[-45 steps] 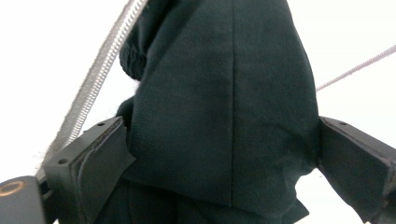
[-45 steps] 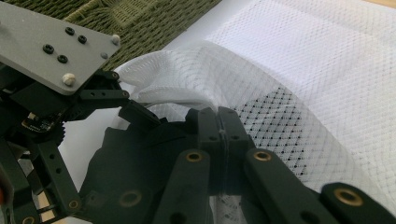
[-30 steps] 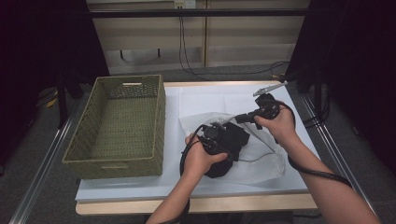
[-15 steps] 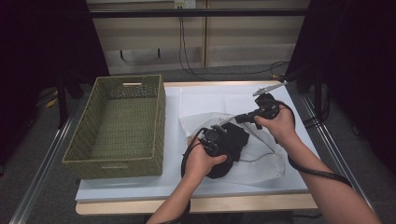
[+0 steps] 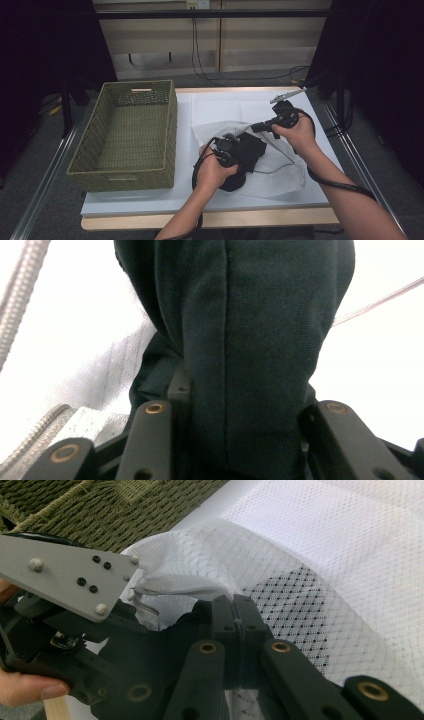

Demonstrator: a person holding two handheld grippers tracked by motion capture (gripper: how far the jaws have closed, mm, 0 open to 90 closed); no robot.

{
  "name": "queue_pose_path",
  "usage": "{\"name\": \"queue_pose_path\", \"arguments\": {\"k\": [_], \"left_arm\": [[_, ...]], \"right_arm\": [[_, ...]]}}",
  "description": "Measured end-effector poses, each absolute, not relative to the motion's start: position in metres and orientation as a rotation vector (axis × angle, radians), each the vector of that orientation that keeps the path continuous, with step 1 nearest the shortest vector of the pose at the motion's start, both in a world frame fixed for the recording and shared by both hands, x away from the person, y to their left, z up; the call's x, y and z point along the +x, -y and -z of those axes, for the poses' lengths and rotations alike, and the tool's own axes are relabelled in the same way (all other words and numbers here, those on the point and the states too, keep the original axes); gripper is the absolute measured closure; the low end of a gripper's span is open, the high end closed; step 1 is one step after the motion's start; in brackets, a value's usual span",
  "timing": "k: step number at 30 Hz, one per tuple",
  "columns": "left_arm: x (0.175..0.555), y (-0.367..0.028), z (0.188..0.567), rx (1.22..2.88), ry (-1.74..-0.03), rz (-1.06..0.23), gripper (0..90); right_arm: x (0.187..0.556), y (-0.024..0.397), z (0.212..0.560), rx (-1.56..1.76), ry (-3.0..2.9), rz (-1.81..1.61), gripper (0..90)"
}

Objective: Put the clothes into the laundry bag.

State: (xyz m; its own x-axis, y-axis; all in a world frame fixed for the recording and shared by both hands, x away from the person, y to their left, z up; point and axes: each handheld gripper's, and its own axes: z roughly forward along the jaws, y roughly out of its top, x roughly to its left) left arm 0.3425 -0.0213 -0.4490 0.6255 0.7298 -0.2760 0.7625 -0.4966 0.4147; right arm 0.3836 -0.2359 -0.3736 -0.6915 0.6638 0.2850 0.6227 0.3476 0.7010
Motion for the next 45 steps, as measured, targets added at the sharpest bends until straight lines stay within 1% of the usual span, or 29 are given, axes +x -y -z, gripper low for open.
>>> {"name": "queue_pose_path", "arguments": {"k": [6, 14, 23, 35, 45], "left_arm": [[0.344, 0.02, 0.446, 2.318, -1.221, 0.138, 64.0], [0.343, 0.018, 0.438, 2.309, -1.196, 0.164, 65.8], [0.341, 0.022, 0.428, 2.246, -1.171, 0.146, 66.9], [0.342, 0.03, 0.422, 2.22, -1.152, 0.124, 67.1], [0.346, 0.036, 0.419, 2.215, -1.139, 0.13, 67.1]], "right_arm": [[0.384, 0.237, 0.374, 1.217, -2.538, -1.287, 90.0], [0.384, 0.237, 0.372, 1.21, -2.537, -1.294, 89.9], [0.382, 0.238, 0.369, 1.206, -2.534, -1.303, 90.0], [0.38, 0.238, 0.366, 1.204, -2.529, -1.313, 90.0], [0.379, 0.239, 0.361, 1.2, -2.528, -1.316, 89.9]]}}
